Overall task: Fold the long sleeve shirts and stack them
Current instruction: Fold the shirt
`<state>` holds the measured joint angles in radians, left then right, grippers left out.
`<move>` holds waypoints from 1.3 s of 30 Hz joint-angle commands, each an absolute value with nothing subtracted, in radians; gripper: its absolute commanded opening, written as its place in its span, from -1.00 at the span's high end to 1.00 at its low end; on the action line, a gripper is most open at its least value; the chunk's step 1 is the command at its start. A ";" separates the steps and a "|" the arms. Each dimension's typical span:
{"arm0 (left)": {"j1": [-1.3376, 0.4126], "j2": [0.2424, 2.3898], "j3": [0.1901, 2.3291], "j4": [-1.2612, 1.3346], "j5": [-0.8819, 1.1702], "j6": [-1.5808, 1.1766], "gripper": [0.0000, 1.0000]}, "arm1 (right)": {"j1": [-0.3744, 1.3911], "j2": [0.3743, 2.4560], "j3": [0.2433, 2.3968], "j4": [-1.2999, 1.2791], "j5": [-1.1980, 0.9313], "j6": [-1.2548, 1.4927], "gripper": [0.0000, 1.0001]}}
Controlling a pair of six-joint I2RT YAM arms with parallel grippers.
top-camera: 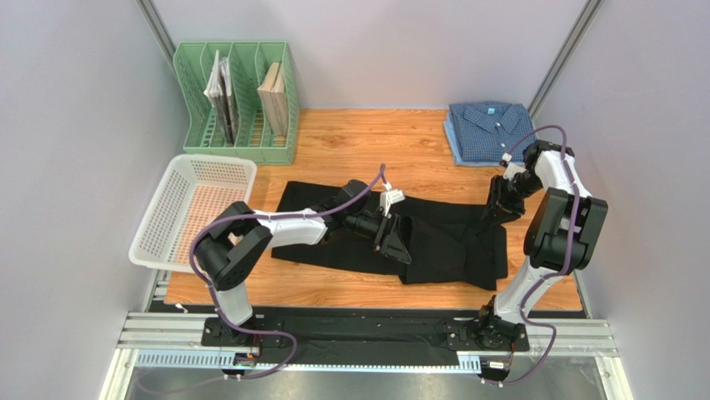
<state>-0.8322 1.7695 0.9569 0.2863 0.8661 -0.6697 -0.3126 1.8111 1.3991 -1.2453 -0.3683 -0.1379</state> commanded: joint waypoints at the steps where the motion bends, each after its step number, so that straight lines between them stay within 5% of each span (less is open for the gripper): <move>1: -0.870 1.847 1.002 0.187 0.818 -0.569 -0.41 | -0.295 1.873 1.397 -1.224 -0.350 -0.173 0.21; 6: -0.902 1.919 1.081 0.164 0.811 -0.558 -0.19 | -0.264 1.966 1.428 -1.175 -0.316 -0.161 0.23; 10: -0.916 1.938 1.127 0.189 0.900 -0.577 0.79 | -0.241 2.028 1.454 -1.161 -0.298 -0.169 0.26; 12: -0.919 1.918 1.141 0.189 0.919 -0.569 1.00 | -0.238 2.049 1.466 -1.149 -0.290 -0.169 0.27; 22: -0.856 1.763 1.158 0.366 1.040 -0.736 1.00 | -0.239 2.097 1.557 -1.101 -0.276 -0.137 0.30; 30: -0.721 1.883 1.155 0.593 1.025 -1.082 0.99 | -0.238 2.135 1.692 -1.078 -0.261 -0.144 0.30; 34: -0.646 1.924 1.102 0.643 0.951 -1.119 0.16 | -0.238 2.114 1.730 -1.086 -0.285 -0.178 0.28; 39: -0.557 1.792 1.115 0.282 0.888 -0.753 -0.01 | -0.236 2.050 1.729 -1.115 -0.313 -0.228 0.27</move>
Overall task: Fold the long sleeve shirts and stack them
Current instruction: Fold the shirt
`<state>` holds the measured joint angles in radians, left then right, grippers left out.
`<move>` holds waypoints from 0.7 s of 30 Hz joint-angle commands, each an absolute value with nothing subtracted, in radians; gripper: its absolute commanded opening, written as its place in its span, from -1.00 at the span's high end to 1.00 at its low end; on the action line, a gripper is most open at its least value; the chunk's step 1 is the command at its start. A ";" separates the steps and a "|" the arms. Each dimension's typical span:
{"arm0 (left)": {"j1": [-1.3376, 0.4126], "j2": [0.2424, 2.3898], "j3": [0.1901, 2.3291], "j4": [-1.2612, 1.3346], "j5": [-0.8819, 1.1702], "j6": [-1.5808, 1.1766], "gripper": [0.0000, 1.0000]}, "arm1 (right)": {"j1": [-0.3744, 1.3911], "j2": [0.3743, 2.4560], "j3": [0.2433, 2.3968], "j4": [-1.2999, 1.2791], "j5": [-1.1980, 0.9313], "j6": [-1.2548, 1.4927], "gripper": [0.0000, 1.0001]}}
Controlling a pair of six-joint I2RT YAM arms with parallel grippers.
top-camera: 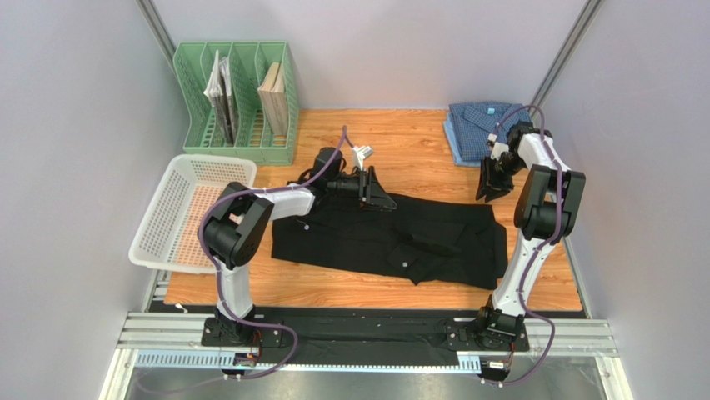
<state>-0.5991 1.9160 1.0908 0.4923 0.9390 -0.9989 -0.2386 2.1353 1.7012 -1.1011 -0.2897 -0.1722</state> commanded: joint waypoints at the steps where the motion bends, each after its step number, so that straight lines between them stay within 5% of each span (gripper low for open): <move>1: -0.557 1.763 1.155 0.176 0.868 -0.531 -0.01 | -0.238 2.011 1.717 -1.130 -0.310 -0.241 0.27; 4: -0.566 1.697 1.253 -0.342 0.693 -0.207 -0.02 | -0.238 1.898 1.631 -1.152 -0.311 -0.296 0.26; 7: -0.565 1.701 1.290 -0.573 0.600 -0.089 -0.02 | -0.236 1.812 1.548 -1.201 -0.344 -0.314 0.26; 15: -0.531 1.799 1.233 -0.678 0.584 -0.045 0.00 | -0.209 1.808 1.368 -1.160 -0.374 -0.304 0.31; 21: -0.479 1.902 1.291 -0.667 0.612 -0.038 0.04 | -0.202 1.968 1.431 -1.085 -0.354 -0.270 0.32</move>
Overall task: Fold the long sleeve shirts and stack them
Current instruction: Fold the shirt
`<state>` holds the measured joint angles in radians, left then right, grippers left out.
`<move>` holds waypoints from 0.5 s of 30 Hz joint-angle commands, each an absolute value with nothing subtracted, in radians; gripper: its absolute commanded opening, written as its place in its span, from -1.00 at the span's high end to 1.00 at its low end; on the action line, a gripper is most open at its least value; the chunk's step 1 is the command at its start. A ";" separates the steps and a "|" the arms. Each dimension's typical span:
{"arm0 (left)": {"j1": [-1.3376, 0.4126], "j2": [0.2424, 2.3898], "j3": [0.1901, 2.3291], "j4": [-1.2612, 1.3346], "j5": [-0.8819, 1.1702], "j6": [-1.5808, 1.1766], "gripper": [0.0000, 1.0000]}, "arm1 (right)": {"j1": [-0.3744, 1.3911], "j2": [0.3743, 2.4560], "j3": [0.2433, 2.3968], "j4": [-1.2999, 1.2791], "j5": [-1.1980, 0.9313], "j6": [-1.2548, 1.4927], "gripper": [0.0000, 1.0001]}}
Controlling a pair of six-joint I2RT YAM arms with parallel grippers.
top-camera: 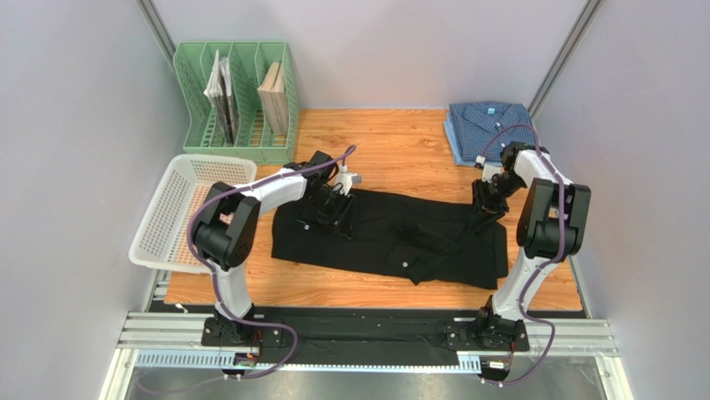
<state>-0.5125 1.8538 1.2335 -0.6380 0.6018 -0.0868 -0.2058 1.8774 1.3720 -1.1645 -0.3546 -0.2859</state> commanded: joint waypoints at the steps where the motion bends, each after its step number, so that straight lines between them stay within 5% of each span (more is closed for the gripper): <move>1: -0.462 1.920 1.301 -0.672 0.609 -0.031 0.04 | -0.201 1.989 1.448 -1.075 -0.347 -0.270 0.34; 9: -0.371 1.990 1.382 -0.670 0.623 -0.005 0.07 | -0.201 2.059 1.642 -1.092 -0.302 -0.288 0.35; 13: -0.374 1.763 1.234 -0.519 0.756 0.017 -0.07 | -0.201 1.944 1.698 -1.216 -0.374 -0.409 0.31; 15: -0.376 1.562 1.107 -0.407 0.762 0.005 -0.32 | -0.192 1.814 1.681 -1.251 -0.437 -0.458 0.18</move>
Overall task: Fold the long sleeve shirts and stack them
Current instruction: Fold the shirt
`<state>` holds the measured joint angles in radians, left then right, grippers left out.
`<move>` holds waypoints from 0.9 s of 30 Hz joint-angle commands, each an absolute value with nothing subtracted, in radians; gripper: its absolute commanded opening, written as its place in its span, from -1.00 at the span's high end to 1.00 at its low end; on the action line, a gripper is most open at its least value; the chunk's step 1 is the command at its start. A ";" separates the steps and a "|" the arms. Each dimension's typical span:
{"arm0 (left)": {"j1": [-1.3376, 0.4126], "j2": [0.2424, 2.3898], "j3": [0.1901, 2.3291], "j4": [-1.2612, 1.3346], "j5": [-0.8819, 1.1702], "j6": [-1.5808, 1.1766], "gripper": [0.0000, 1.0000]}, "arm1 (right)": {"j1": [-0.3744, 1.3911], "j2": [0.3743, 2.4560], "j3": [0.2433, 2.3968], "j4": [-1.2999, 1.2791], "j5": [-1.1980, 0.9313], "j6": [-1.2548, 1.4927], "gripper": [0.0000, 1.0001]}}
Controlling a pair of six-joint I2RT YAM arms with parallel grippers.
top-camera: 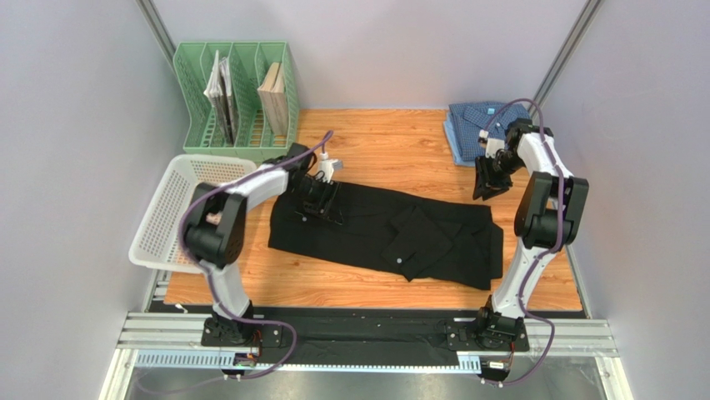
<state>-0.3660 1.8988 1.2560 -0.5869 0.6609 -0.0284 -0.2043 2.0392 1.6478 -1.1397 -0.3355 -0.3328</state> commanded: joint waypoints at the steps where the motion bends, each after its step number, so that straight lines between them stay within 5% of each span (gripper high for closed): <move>1: -0.377 1.498 1.074 -0.382 0.758 0.005 -0.65 | -0.186 1.771 1.649 -1.261 -0.457 -0.506 0.11; 2: -0.377 1.388 1.053 -0.365 0.750 0.005 -0.98 | -0.173 1.682 1.628 -1.269 -0.481 -0.518 0.04; 5: -0.377 1.237 1.038 -0.377 0.687 0.041 -0.98 | -0.071 1.516 1.496 -1.255 -0.450 -0.545 -0.18; 11: -0.370 1.141 1.087 -0.478 0.571 -0.002 -0.99 | 0.390 1.300 1.191 -1.100 -0.330 -0.456 -0.15; 18: -0.306 1.131 1.066 -0.450 0.603 -0.236 -0.98 | 0.705 1.374 1.037 -0.879 -0.147 -0.310 -0.03; 27: -0.270 1.089 1.031 -0.442 0.555 -0.270 -0.98 | 0.830 1.552 1.017 -0.786 -0.054 -0.273 -0.11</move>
